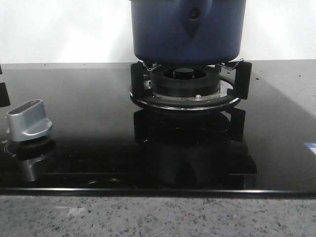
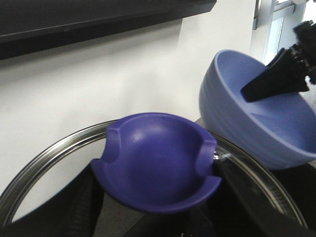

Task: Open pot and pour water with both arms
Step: 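Lift the light blue bowl with the right gripper over the open pot, then tilt the bowl with the right gripper to pour water into the pot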

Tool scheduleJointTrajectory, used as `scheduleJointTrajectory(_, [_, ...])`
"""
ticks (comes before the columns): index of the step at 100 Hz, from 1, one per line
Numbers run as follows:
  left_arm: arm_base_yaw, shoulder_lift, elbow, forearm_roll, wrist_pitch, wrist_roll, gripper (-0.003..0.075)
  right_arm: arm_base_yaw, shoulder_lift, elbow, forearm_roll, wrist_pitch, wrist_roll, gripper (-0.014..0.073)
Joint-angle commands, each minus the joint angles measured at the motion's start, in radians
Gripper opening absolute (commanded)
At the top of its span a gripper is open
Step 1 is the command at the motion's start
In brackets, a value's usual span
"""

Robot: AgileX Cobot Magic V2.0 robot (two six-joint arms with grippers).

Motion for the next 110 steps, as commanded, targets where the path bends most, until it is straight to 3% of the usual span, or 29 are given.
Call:
scheduleJointTrajectory(1, [0.002,-0.045,-0.039,-0.093,-0.003,-0.008,0.0242,0.022,-0.049,0.028,-0.01,-0.194,-0.053,-0.0046])
scheduleJointTrajectory(26, [0.002,-0.045,-0.039,-0.093,-0.003,-0.008,0.0242,0.083,-0.118,0.298,-0.12,-0.674,-0.074,-0.0046])
scheduleJointTrajectory(47, [0.002,-0.045,-0.039,-0.093,-0.003,-0.008,0.0242,0.096,-0.166,0.474,-0.152,-0.985,-0.074,-0.0046])
scheduleJointTrajectory(87, [0.002,-0.045,-0.039,-0.093,-0.003,-0.008,0.0242,0.096,-0.167,0.626,-0.195,-1.373,-0.074,-0.0046])
scheduleJointTrajectory(110, [0.002,-0.045,-0.039,-0.093,-0.003,-0.008,0.0242,0.096,-0.166,0.626,-0.195,-1.43,-0.074,-0.0046])
